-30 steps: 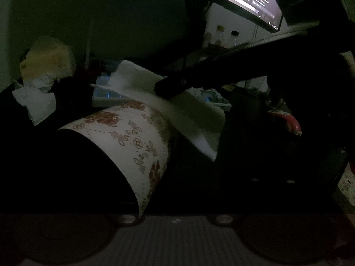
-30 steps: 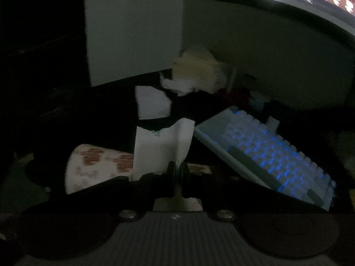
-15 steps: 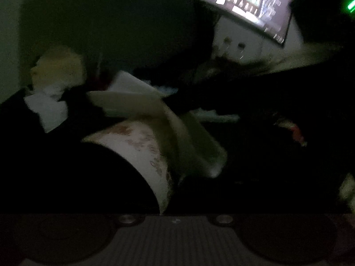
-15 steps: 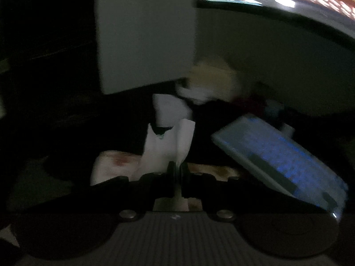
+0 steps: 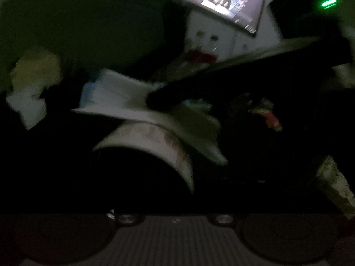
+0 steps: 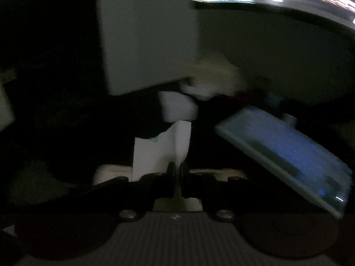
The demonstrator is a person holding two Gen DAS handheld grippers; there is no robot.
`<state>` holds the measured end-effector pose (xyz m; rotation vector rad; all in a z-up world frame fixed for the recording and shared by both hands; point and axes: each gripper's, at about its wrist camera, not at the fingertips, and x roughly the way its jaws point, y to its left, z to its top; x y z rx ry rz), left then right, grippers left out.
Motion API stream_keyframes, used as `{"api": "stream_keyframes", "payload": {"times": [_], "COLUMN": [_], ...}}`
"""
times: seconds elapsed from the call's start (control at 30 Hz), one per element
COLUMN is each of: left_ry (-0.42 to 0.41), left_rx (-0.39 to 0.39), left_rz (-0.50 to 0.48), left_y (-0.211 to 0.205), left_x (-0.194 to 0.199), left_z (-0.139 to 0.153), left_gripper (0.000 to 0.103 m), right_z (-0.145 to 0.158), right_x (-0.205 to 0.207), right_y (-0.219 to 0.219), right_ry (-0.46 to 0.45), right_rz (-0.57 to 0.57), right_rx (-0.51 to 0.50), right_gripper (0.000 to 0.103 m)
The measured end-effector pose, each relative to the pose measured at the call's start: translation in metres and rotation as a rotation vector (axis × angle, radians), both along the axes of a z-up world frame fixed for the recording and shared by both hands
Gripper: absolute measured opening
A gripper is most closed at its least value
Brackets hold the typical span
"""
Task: Clean container
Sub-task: 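Rub the paper towel along the thermos body with the right gripper, then wipe the towel back and forth across the thermos with the right gripper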
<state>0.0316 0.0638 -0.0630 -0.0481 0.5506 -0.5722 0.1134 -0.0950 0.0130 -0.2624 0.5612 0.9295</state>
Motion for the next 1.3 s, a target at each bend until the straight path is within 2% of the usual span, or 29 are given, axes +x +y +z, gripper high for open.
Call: {"api": "stream_keyframes", "payload": {"times": [0.07,0.13,0.2,0.3,0.37,0.4,0.5,0.57,0.63,0.7,0.83,0.87,0.97,1.03,1.1,1.17,1.3], "left_ry": [0.009,0.015,0.013,-0.004,-0.015,-0.017,-0.017,-0.02,-0.021,-0.021,-0.014,-0.014,-0.014,-0.01,-0.004,0.003,0.015], "left_rx": [-0.007,0.002,0.004,0.012,0.023,0.019,-0.009,-0.016,-0.019,-0.024,-0.039,-0.039,-0.041,-0.064,-0.085,-0.107,-0.143], "left_rz": [0.007,0.017,0.018,0.01,0.004,-0.004,-0.024,-0.029,-0.033,-0.037,-0.042,-0.042,-0.04,-0.037,-0.033,-0.028,-0.021], "left_y": [0.0,0.002,0.003,0.001,-0.002,-0.002,-0.003,-0.004,-0.002,0.001,0.008,0.009,0.005,-0.003,0.001,0.007,0.017], "left_x": [0.003,0.003,0.0,-0.005,-0.01,-0.012,-0.01,-0.009,-0.01,-0.012,-0.013,-0.013,-0.011,0.0,0.002,0.002,0.003], "left_z": [0.0,0.001,0.0,-0.002,-0.003,-0.004,-0.005,-0.006,-0.007,-0.008,-0.009,-0.009,-0.007,-0.004,-0.004,-0.005,-0.005], "left_gripper": [0.049,0.053,0.063,0.071,0.076,0.082,0.093,0.095,0.097,0.098,0.101,0.101,0.102,0.103,0.103,0.103,0.103], "right_z": [0.001,0.0,-0.003,-0.008,-0.007,-0.006,-0.003,-0.001,0.0,-0.002,-0.01,-0.01,-0.008,-0.005,-0.004,-0.004,-0.009], "right_x": [-0.012,-0.007,0.012,0.046,0.051,0.045,0.014,-0.001,-0.004,0.01,0.043,0.044,0.026,0.008,-0.002,0.005,0.042], "right_y": [0.009,0.01,0.003,-0.01,-0.013,-0.011,0.003,0.009,0.009,0.003,-0.01,-0.011,-0.003,0.005,0.011,0.008,-0.005], "right_ry": [-0.031,-0.045,-0.05,-0.03,-0.007,-0.002,-0.019,-0.024,-0.04,-0.048,-0.096,-0.079,-0.045,-0.027,-0.038,-0.027,-0.033], "right_rz": [0.054,0.028,-0.053,-0.215,-0.239,-0.203,-0.043,0.041,0.039,-0.036,-0.259,-0.265,-0.148,-0.023,0.039,0.01,-0.19], "right_rx": [0.001,-0.015,-0.037,-0.058,-0.045,-0.032,-0.003,0.012,-0.005,-0.025,-0.09,-0.072,-0.002,0.048,0.057,0.06,0.023], "right_gripper": [0.007,0.007,0.007,0.007,0.007,0.007,0.007,0.007,0.007,0.007,0.007,0.007,0.007,0.008,0.008,0.008,0.008]}}
